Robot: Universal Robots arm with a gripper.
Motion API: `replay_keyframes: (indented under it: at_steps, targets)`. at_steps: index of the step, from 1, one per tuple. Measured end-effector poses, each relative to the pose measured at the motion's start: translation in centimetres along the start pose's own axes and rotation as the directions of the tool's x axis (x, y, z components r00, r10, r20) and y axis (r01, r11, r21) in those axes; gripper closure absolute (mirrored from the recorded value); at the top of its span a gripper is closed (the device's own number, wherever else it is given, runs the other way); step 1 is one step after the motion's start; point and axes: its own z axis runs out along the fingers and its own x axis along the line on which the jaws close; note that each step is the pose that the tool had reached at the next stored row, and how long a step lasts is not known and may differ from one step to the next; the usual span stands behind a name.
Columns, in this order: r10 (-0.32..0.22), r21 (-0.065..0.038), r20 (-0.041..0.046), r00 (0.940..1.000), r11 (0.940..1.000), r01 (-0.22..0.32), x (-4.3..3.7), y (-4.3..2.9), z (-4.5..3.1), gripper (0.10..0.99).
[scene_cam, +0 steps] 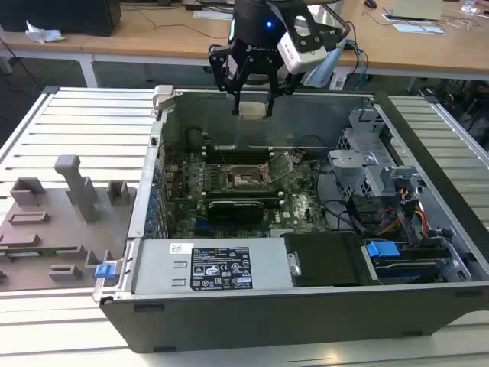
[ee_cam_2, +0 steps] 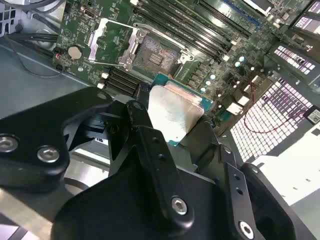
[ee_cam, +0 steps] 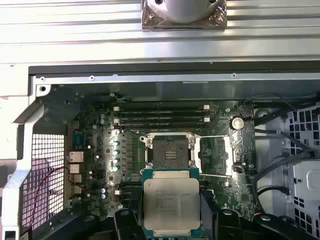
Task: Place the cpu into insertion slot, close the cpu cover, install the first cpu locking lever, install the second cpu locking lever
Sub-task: 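Place the cpu into insertion slot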
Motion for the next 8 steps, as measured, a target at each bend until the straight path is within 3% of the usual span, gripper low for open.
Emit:
replay_keyframes:
  at_steps: [8]
  targets:
    - [0.000,0.001,0.0001,1.0000,1.0000,0.000,-0.15,-0.10,1.14,0.541]
